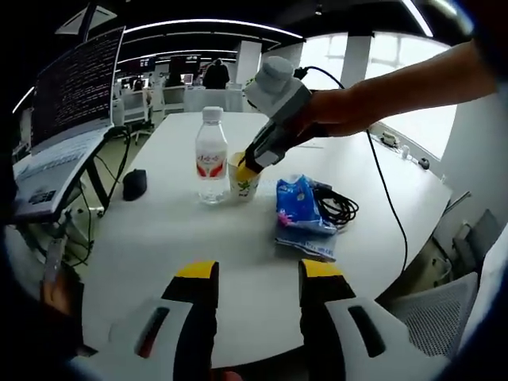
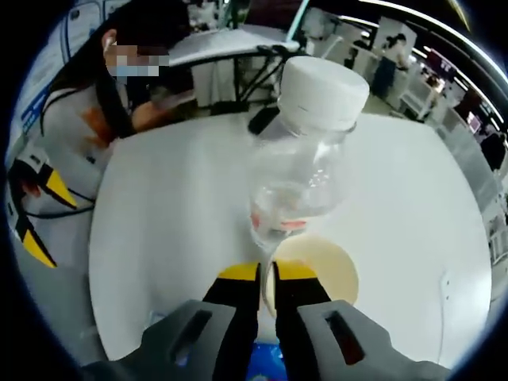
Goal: Arrange the tabletop items into an orderly group along one side of the table until the central work area is clear of visible clutter.
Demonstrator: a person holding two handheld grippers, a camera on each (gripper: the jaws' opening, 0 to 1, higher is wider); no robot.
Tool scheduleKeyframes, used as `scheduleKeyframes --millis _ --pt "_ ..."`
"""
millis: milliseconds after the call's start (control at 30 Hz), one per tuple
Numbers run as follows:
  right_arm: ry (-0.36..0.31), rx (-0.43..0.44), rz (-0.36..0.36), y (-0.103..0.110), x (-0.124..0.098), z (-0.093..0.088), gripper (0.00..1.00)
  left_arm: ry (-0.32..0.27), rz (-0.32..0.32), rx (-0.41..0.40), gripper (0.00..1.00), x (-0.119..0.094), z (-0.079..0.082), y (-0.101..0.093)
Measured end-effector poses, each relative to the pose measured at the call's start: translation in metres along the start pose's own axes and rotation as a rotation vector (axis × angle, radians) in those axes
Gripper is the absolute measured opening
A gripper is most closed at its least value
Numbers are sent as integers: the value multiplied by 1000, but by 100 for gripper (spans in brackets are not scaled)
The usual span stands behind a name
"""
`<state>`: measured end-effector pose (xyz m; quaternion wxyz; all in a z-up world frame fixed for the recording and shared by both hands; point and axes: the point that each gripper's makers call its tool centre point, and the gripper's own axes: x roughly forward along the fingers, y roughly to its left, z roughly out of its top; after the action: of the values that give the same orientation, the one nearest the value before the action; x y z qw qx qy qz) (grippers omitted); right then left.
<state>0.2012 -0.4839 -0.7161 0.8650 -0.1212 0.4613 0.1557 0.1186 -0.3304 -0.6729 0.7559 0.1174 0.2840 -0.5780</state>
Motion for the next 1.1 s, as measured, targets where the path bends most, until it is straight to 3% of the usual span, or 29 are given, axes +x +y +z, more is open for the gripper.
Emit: scheduleKeyframes --millis 300,733,1100 --pt "-18 9 -12 0 -10 2 10 -7 -7 16 40 1 7 -2" --pt "-124 45 -60 -2 -47 8 13 -13 -11 26 40 0 16 -4" --pt "-195 159 -104 -10 -77 -10 13 -19 3 4 39 -4 18 0"
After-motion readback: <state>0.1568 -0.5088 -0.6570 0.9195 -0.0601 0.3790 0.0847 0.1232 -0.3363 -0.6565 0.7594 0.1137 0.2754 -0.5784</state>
